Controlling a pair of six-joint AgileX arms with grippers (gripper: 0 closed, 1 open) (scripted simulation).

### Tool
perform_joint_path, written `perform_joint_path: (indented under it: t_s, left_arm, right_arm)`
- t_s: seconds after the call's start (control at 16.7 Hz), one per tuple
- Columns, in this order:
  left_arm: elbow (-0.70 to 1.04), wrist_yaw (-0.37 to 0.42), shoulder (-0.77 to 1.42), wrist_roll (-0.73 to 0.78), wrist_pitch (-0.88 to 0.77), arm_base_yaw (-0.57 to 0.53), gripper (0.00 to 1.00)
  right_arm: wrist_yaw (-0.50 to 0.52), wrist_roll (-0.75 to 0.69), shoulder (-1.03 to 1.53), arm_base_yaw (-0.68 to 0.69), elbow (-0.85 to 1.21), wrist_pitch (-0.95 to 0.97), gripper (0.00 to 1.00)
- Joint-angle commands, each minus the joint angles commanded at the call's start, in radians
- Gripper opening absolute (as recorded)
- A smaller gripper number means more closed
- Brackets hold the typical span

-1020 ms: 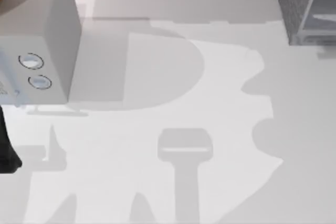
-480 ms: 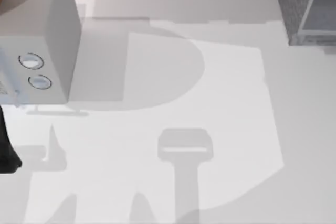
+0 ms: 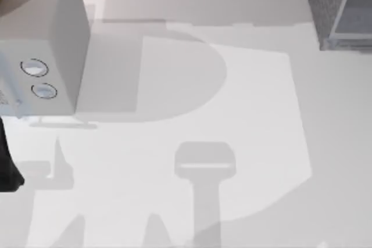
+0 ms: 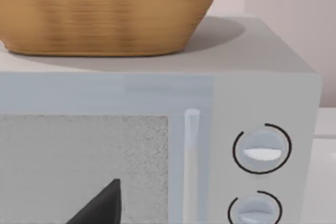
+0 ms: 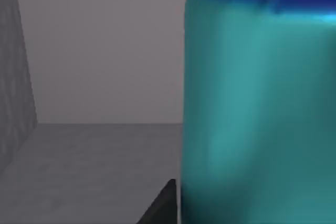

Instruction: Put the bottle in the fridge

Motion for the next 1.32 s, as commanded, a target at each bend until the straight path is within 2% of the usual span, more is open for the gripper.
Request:
perform_joint_path:
  t_s: [1.08, 1.32]
  left_arm:
    - [0.0, 0.0, 0.0, 0.0, 0.0, 0.0, 1.0]
    - [0.0, 0.0, 0.0, 0.0, 0.0, 0.0, 1.0]
  right_arm:
    - [0.039, -0.005, 0.204, 0.043, 0.399, -0.196, 0.01]
    - [0.041, -0.003, 0.212, 0.045, 0.416, -0.204, 0.01]
